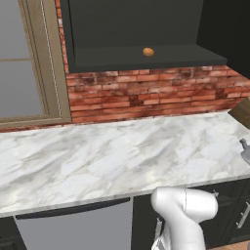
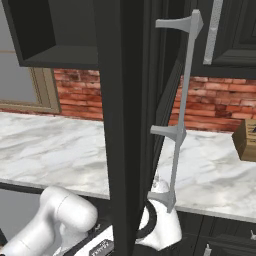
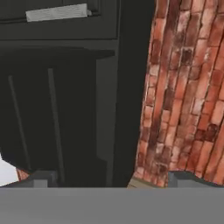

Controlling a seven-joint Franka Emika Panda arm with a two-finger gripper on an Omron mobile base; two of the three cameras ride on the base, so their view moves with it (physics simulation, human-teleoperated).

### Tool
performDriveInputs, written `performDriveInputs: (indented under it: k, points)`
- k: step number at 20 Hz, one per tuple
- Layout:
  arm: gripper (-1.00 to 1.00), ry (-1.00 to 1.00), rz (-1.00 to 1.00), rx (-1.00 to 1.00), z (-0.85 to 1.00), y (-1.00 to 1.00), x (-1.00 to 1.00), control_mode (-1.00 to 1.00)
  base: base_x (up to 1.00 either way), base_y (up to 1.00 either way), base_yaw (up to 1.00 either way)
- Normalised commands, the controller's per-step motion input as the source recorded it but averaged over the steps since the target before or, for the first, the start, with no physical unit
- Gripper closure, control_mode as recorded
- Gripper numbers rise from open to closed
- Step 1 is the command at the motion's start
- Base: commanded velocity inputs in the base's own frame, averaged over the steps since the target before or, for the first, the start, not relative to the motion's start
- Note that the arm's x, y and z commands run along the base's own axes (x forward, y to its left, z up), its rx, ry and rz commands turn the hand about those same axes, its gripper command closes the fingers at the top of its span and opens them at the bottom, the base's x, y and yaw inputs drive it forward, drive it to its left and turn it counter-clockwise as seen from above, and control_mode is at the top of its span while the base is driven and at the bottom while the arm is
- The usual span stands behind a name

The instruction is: Pick the tangerine from the counter and place it in the cabinet. Then close the cabinet.

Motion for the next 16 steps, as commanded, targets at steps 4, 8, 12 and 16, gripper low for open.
performDriveInputs:
  k: [4, 8, 12, 16]
  points:
    - [-1.0, -0.42, 0.04, 0.21, 0.43, -0.6, -0.39, -1.0, 0.0, 0.0, 0.0]
    - [-1.0, -0.43, 0.02, 0.15, 0.52, -0.46, -0.35, -1.0, 0.0, 0.0, 0.0]
    - [-1.0, -0.37, 0.02, 0.09, 0.37, -0.41, -0.26, -1.0, 0.0, 0.0, 0.0]
    - [-1.0, -0.31, 0.0, 0.04, 0.3, -0.32, -0.06, -1.0, 0.0, 0.0, 0.0]
